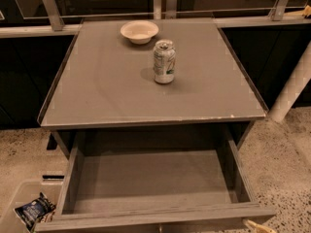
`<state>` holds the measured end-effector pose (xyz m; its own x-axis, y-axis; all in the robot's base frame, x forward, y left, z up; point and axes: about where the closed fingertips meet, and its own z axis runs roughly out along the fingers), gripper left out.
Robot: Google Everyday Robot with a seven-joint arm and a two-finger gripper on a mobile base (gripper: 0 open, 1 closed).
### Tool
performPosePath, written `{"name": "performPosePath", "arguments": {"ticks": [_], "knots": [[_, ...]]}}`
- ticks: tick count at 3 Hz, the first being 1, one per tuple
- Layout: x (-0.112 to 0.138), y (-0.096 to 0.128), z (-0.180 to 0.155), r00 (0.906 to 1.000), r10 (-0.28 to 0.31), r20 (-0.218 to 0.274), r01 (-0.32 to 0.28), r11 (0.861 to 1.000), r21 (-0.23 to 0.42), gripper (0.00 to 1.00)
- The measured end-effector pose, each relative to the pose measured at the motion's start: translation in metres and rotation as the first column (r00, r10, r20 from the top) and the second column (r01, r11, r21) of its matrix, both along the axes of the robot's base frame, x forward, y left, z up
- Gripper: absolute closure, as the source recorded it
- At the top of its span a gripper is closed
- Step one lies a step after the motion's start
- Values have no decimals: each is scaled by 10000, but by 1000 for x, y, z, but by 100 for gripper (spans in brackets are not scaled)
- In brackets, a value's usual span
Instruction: Close top drawer
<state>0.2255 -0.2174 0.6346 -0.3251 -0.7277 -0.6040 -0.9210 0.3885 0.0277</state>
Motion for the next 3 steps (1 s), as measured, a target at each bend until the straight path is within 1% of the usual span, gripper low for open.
{"name": "performPosePath", "arguments": {"ticks": [1, 2, 3], "knots": [[32, -18, -5, 9945, -993, 336, 1006, 9940, -418, 0], [32, -18, -5, 9945, -992, 336, 1006, 9940, -418, 0], [44, -16, -8, 9961, -748, 462, 769, 9960, -461, 0]]}}
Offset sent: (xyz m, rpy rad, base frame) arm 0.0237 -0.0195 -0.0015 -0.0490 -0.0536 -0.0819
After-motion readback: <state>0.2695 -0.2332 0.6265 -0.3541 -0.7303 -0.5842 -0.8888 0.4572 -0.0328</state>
